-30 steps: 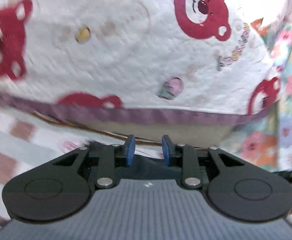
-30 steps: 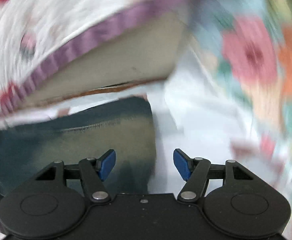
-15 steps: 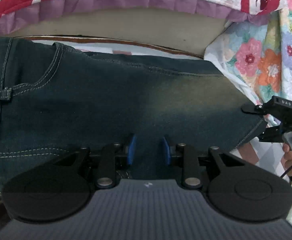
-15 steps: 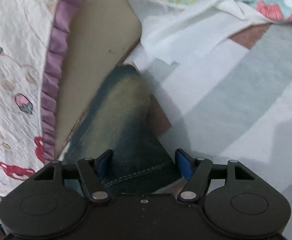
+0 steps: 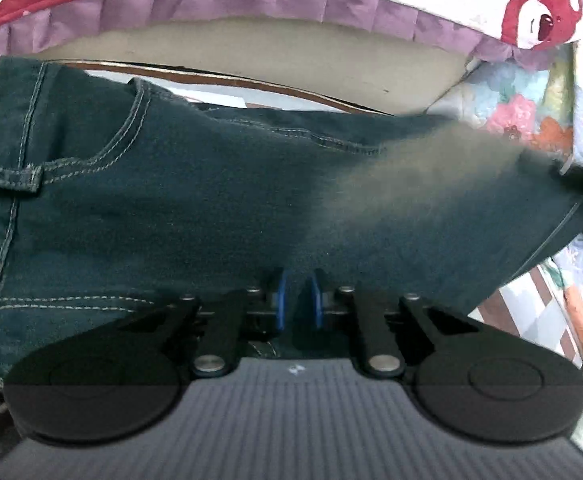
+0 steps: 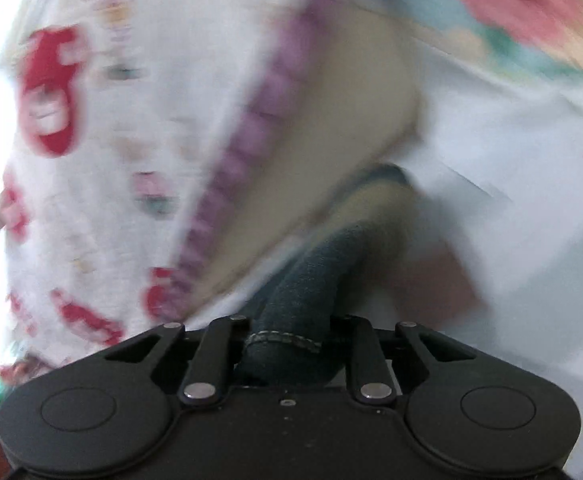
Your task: Fold clothes
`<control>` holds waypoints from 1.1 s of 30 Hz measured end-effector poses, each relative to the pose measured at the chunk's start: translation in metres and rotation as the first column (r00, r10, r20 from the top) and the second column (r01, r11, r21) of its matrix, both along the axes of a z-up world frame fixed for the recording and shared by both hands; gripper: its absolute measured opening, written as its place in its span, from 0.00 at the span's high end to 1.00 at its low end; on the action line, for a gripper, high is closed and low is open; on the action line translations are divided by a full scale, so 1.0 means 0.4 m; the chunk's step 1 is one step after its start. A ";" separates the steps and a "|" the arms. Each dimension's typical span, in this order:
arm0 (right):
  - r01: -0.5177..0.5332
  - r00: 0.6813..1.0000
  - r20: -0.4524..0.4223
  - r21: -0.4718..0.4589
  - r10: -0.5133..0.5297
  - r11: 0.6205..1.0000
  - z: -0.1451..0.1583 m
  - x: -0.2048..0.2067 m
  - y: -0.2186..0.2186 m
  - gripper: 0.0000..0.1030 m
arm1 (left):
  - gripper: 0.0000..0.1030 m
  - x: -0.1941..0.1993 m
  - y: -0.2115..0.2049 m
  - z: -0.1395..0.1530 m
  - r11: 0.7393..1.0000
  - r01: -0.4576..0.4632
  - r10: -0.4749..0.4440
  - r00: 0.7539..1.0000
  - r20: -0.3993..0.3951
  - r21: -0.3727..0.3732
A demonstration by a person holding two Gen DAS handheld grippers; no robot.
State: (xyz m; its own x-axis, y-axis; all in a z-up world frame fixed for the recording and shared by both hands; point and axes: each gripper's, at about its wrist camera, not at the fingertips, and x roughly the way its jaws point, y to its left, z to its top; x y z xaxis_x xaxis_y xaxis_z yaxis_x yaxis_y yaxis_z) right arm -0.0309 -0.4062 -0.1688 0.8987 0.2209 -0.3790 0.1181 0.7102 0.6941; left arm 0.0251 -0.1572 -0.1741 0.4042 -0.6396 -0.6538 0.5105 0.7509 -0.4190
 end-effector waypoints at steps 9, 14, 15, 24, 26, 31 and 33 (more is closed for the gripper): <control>-0.214 0.949 0.211 -0.113 0.234 0.970 0.286 0.066 0.171 0.81 | 0.91 -0.052 -0.031 0.116 0.992 0.007 -0.001 0.999 0.046 -0.124; -0.308 0.912 0.196 -0.256 0.362 0.916 0.343 0.064 0.236 0.82 | 0.87 -0.070 -0.074 0.091 0.987 0.102 -0.108 0.993 -0.042 -0.126; -0.302 0.923 0.159 -0.266 0.351 0.915 0.325 0.065 0.239 0.82 | 0.84 -0.063 -0.067 0.071 0.989 0.106 -0.116 0.989 -0.091 -0.107; -0.276 0.955 0.048 -0.226 0.294 0.934 0.231 0.088 0.259 0.82 | 0.60 -0.013 0.305 0.181 0.984 -0.084 0.067 0.992 -0.110 -0.156; -0.296 0.948 0.052 -0.217 0.314 0.930 0.245 0.108 0.283 0.82 | 0.60 -0.010 0.388 0.150 0.969 -0.173 0.148 0.978 -0.144 -0.176; -0.401 0.913 -0.022 -0.244 0.408 0.883 0.223 0.207 0.421 0.82 | 0.60 0.044 0.436 0.020 0.957 -0.286 0.264 0.924 -0.277 -0.042; -0.441 0.896 -0.076 -0.259 0.437 0.859 0.183 0.234 0.494 0.82 | 0.60 0.066 0.445 -0.007 0.941 -0.300 0.229 0.906 -0.357 -0.158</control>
State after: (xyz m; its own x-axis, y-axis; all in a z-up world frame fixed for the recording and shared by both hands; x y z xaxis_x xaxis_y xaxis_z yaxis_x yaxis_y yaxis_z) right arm 0.0626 -0.2084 -0.0956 0.7263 0.4817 -0.4903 -0.2404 0.8463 0.4754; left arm 0.0516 0.0208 -0.1768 0.3619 -0.6728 -0.6453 0.1114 0.7185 -0.6866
